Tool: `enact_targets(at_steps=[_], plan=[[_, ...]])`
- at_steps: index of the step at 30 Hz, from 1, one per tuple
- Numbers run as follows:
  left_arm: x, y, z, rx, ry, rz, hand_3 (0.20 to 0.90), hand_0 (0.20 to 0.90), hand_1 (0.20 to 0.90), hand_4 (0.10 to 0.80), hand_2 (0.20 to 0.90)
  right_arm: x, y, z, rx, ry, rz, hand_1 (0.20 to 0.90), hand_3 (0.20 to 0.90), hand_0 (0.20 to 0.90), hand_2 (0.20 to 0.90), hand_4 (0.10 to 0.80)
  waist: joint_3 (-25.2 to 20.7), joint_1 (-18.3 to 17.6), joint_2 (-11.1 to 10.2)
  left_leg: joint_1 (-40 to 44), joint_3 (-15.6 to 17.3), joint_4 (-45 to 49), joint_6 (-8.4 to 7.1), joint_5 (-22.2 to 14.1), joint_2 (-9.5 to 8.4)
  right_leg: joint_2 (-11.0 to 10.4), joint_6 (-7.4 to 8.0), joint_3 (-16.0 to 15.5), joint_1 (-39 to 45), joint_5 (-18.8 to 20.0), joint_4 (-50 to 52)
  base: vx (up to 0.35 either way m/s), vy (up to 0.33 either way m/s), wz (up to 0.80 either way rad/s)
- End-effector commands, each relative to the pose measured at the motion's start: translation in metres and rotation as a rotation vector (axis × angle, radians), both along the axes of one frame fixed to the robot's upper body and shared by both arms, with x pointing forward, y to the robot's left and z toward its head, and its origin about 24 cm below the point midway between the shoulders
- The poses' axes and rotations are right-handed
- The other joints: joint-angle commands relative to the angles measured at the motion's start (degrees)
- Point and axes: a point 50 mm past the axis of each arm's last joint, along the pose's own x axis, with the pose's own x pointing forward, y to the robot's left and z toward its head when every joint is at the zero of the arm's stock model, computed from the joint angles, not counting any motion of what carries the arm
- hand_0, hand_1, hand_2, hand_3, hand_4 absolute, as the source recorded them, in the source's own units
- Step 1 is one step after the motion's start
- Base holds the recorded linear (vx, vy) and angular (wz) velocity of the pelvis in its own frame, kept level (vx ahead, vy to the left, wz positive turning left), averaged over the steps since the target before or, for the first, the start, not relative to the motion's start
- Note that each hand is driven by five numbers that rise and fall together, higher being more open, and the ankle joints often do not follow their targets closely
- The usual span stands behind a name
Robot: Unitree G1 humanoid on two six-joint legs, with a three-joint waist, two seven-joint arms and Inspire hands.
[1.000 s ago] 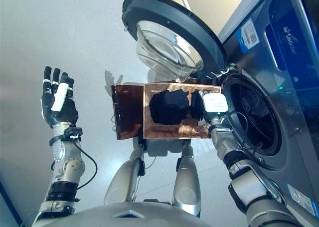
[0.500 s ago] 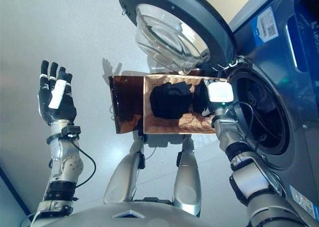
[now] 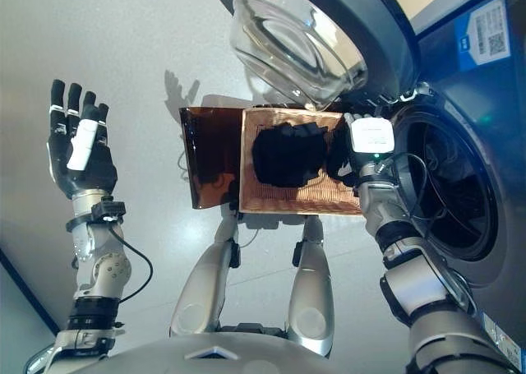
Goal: Pick up the clothes and place them into the washing machine
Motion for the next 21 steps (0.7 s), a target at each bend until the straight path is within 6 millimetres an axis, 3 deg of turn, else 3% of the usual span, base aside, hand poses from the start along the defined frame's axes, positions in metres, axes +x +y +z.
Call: enact_targets(at_steps=[1,12,13,14,15,21], plan=[[-0.0213,0.0248,0.0493,0.131,-0.238,0.099,0.9,0.9,0.9,0.8,0.9,0.0073,-0.0185,0.0191,-0.026,-0.048,-0.061,0.9,0.9,0.9,0.9,0.8,-3.7,0.5,-1.1,-0.4,0.4,-0.5,-5.45,-2.7,0.48,-2.4,1.41,0.4,-5.9,1.3,1.7,-0.007,0.001,-0.04],[-0.0239,0.0324,0.0478,0.158,-0.207,0.116,0.9,0.9,0.9,0.8,0.9,0.0101,-0.0186,0.0158,0.019,0.064,-0.056,0.9,0.9,0.9,0.9,0.8,-3.7,0.4,-1.4,-1.2,0.3,-0.5,-5.74,-2.6,0.64,-2.2,1.33,0.4,-6.8,1.5,1.6,-0.007,-0.003,0.0],[-0.0237,0.0326,0.0472,0.16,-0.203,0.115,0.9,0.9,0.9,0.8,0.9,0.0107,-0.0188,0.0168,0.021,0.066,-0.056,0.782,0.782,0.782,0.782,0.716,-3.7,0.3,-1.5,-1.6,0.3,-0.5,-5.74,-2.2,0.52,-2.3,1.31,0.3,-7.0,1.8,1.5,0.0,0.0,0.0],[-0.0236,0.0325,0.047,0.163,-0.201,0.112,0.9,0.9,0.9,0.8,0.9,0.0108,-0.0189,0.017,0.029,0.07,-0.055,0.392,0.392,0.392,0.392,0.437,-3.6,0.3,-1.4,-1.4,0.4,-0.5,-5.79,-2.5,0.65,-2.1,1.33,0.3,-6.9,1.5,1.5,-0.037,-0.01,0.03],[-0.0236,0.0324,0.0474,0.165,-0.202,0.111,0.9,0.9,0.9,0.8,0.9,0.0108,-0.0184,0.0167,0.03,0.074,-0.053,0.2,0.2,0.2,0.2,0.3,-3.5,0.2,-1.5,-1.6,0.3,-0.5,-5.75,-2.1,0.53,-2.3,1.34,0.2,-7.2,1.9,1.6,0.0,0.0,0.0],[-0.0228,0.0346,0.0481,0.181,-0.197,0.115,0.9,0.9,0.9,0.8,0.9,0.0099,-0.0197,0.0192,0.035,0.07,-0.042,0.2,0.2,0.2,0.2,0.3,-3.9,0.0,-1.3,-1.4,0.2,-0.5,-5.8,-2.1,0.67,-2.2,1.35,0.5,-7.4,1.9,1.6,0.0,0.0,0.0]])
